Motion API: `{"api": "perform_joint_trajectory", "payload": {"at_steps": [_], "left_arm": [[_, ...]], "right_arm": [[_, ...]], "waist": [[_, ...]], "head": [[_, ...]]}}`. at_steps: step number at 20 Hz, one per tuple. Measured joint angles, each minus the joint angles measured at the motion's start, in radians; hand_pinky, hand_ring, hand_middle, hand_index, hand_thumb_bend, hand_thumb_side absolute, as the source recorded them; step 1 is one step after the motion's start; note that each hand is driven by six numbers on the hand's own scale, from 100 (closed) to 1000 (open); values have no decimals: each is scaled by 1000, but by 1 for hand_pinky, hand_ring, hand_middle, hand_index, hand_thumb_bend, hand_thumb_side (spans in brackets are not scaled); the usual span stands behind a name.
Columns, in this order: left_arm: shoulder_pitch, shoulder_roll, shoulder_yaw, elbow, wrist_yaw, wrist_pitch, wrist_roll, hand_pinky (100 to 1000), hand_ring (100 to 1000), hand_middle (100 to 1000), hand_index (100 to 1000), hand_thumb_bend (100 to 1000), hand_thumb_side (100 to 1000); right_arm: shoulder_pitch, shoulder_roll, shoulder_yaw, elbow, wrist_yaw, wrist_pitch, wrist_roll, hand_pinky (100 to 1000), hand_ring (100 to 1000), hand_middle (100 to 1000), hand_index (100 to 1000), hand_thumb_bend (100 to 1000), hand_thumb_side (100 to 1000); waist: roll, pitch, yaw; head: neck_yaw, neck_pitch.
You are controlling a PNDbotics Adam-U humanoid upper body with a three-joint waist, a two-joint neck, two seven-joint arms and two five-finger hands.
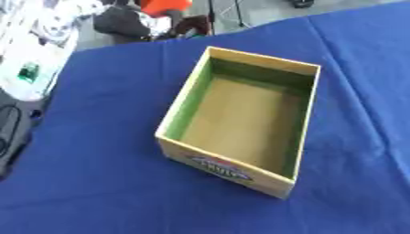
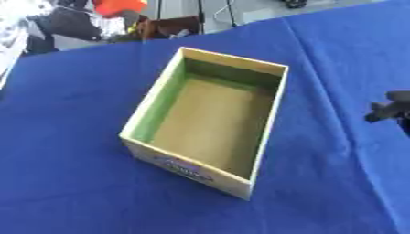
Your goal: Pick up objects on the table and place them in the box.
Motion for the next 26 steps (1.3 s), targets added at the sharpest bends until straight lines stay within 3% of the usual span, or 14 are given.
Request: {"api": "perform_joint_trajectory", "payload": {"at_steps": [11,26], "left_arm": [[13,-191,-68,10,-253,-60,-105,100,254,336,487,100,490],[39,-254,-125,124,-324,-112,-163,100,269,347,506,100,498]], "right_arm": [[-8,-5,-30,0,-17,-7,-46,841,618,537,752,100,841],[-16,2,-30,0,-16,0,-46,846,618,534,751,100,848]], "waist": [[0,-12,11],[1,7,0]], "head": [[-12,10],[-5,8]]}}
